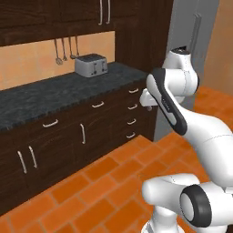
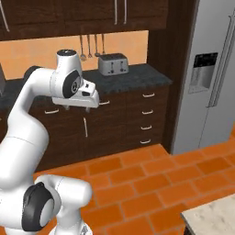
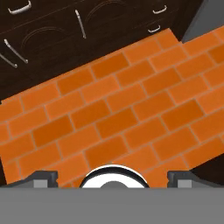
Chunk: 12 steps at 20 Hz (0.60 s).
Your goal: Navigate to the toaster.
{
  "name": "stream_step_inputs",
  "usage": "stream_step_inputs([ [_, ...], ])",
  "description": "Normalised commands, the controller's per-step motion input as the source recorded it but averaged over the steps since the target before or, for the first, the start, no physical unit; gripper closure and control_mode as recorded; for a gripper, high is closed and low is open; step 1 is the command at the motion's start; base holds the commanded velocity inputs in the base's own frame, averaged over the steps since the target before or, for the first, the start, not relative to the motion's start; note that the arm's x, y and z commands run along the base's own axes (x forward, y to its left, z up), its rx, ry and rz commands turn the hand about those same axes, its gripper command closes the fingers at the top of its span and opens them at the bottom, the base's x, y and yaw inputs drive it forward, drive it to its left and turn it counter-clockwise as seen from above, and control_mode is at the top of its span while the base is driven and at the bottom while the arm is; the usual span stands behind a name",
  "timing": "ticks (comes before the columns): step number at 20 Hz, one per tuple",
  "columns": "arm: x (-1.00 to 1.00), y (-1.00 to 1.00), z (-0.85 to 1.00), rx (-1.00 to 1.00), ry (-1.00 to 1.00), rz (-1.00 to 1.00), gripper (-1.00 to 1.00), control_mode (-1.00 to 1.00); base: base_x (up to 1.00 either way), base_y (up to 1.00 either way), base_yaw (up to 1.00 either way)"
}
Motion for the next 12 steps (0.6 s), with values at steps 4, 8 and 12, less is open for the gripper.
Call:
stream_step_inputs([
  [4,0.0,0.0,0.0,0.0,0.0,0.0,-1.0,1.0,1.0,0.06,0.17],
  [8,0.0,0.0,0.0,0.0,0.0,0.0,-1.0,1.0,1.0,-0.11,0.31],
  [12,0.0,0.0,0.0,0.0,0.0,0.0,-1.0,1.0,1.0,-0.61,0.22],
])
